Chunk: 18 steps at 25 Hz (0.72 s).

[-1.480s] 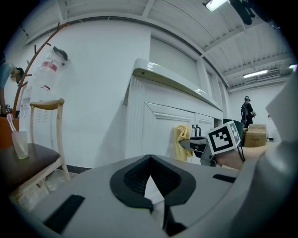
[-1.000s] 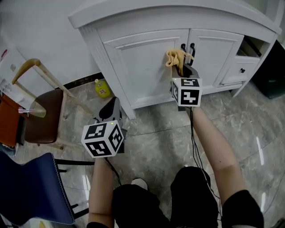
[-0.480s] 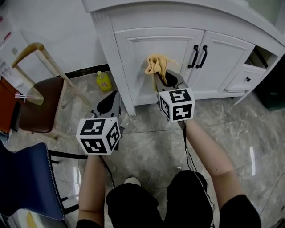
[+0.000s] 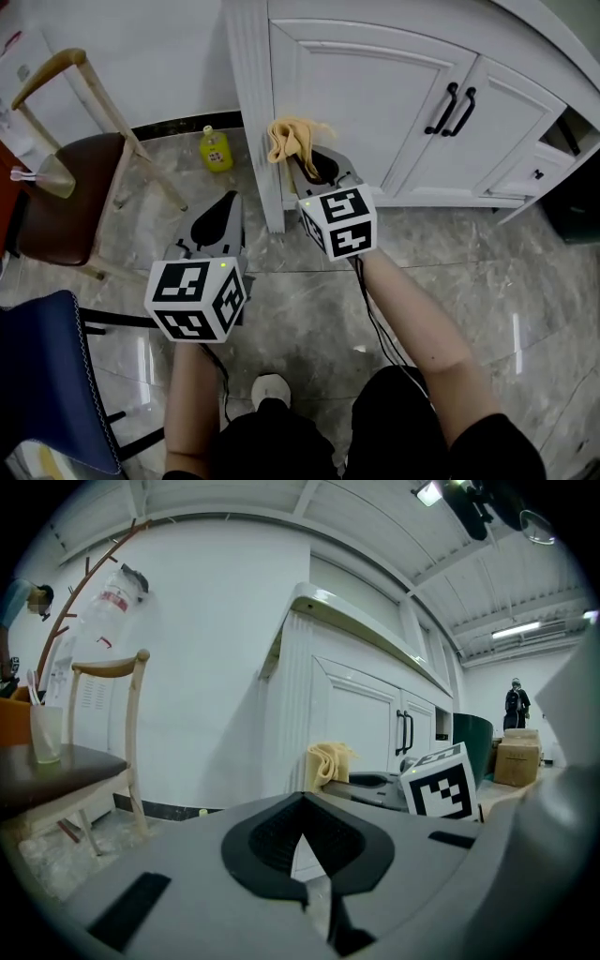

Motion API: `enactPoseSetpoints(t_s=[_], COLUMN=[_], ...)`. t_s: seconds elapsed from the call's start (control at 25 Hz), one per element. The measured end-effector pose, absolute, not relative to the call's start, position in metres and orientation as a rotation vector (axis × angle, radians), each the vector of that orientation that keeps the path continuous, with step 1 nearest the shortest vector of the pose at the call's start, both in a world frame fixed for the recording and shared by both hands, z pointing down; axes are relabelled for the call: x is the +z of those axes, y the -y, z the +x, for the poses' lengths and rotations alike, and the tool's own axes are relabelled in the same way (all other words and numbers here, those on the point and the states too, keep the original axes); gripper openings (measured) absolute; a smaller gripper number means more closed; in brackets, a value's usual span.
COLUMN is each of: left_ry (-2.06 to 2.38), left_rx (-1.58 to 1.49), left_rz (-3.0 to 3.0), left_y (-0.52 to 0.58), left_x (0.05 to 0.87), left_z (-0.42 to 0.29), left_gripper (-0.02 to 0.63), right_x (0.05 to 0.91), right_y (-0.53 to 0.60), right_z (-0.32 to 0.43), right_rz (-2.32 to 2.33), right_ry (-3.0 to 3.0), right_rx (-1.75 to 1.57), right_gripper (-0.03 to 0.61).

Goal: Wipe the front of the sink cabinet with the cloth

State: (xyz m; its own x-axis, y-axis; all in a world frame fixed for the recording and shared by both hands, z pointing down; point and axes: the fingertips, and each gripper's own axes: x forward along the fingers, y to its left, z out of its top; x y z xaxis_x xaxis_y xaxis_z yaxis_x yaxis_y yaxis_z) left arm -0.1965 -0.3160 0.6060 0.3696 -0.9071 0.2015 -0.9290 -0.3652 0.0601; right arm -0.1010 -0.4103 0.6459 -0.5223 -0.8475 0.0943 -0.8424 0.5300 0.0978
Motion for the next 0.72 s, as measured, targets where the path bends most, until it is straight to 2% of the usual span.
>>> enactPoseSetpoints(t_s=[0.24, 0.72], left_ry=[1.567, 1.485], left_rx=[0.158, 0.197], left_rz=[2.490, 2.591], left_y=[0.314, 0.314], left_x=[0.622, 0.629], left_z=[-0.180, -0.143], left_gripper=[0.015, 0.015], right_x=[0.641, 0.654], right_y=[0.414, 0.416], right_z=[-0.075, 0.043], right_rz=[1.530, 1.776], right_ry=[2.568, 2.409], right_rx=[-0.170, -0.036], right_gripper=[0.080, 0.080])
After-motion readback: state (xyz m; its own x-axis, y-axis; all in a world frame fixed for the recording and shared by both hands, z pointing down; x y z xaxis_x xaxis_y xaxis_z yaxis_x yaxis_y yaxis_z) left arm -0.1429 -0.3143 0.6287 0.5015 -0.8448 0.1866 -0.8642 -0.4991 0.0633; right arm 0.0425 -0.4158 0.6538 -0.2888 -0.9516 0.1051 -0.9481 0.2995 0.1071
